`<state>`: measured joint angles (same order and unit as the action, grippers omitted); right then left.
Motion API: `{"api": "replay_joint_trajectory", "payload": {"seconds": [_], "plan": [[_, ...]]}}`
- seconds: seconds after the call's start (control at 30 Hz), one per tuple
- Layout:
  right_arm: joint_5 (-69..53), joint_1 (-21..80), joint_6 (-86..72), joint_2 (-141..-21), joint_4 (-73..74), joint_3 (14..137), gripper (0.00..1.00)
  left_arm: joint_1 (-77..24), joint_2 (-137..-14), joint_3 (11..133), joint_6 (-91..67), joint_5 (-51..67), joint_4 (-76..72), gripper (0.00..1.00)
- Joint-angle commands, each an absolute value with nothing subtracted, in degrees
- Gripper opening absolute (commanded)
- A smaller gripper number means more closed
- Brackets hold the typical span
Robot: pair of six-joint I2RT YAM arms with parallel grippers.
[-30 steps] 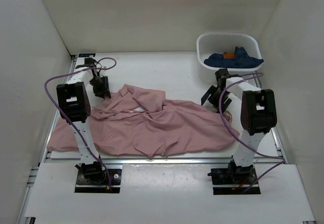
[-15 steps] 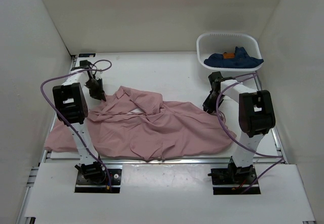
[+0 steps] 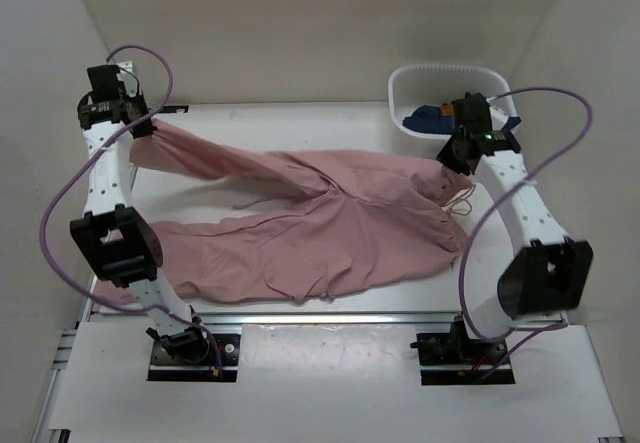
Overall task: Fold and stack the trousers
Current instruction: Flatten the trousers out
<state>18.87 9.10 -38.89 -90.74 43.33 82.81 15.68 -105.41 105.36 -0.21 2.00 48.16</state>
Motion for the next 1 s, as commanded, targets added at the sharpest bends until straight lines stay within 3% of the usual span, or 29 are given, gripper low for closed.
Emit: {"api": "replay_joint_trajectory", "payload": {"seconds": [0.0, 0.27, 0.3, 0.33, 0.37, 0.43, 0.47, 0.53, 0.6, 0.73, 0.97], "plan": [[27.60, 8.44, -37.27, -82.98, 42.72, 77.98, 0.00, 15.91, -96.97, 102.32, 0.00, -2.10, 46.32, 0.14], [25.58, 8.44, -43.32, -76.92, 43.68, 58.31, 0.00, 16.43, -88.07, 69.40, 0.00, -8.96, 39.91, 0.14], [25.58, 7.83, -44.29, -76.30, 44.55, 56.44, 0.03, 16.44, -87.37, 66.82, 0.00, -8.96, 39.03, 0.14], [24.71, 7.30, -44.99, -75.77, 44.56, 54.69, 0.14, 16.44, -86.75, 64.53, 0.00, -8.96, 38.50, 0.14], [23.83, 7.29, -45.00, -75.15, 44.56, 53.10, 0.20, 16.44, -86.75, 62.60, 0.00, -8.96, 38.50, 0.20], [22.42, 6.07, -45.53, -74.36, 44.64, 50.98, 0.37, 16.44, -86.75, 58.37, 0.00, -9.66, 38.50, 0.50], [22.41, 6.06, -45.53, -73.83, 44.65, 50.37, 0.52, 17.04, -86.75, 57.66, 0.00, -9.67, 38.50, 0.64], [22.41, 5.02, -45.53, -73.22, 46.22, 51.59, 0.60, 17.92, -86.75, 58.70, 0.00, -9.67, 39.20, 0.84], [22.41, 4.49, -44.91, -73.21, 47.01, 54.47, 0.63, 19.94, -86.75, 62.21, 0.00, -7.74, 41.21, 0.89], [22.42, 2.38, -45.79, -73.82, 48.16, 58.79, 0.70, 21.88, -89.29, 77.03, 0.00, 0.15, 45.08, 0.93], [13.02, -0.62, -47.64, -82.96, 45.09, 62.30, 0.78, 18.46, -109.22, 96.03, 0.00, 8.69, 56.15, 0.94]]}}
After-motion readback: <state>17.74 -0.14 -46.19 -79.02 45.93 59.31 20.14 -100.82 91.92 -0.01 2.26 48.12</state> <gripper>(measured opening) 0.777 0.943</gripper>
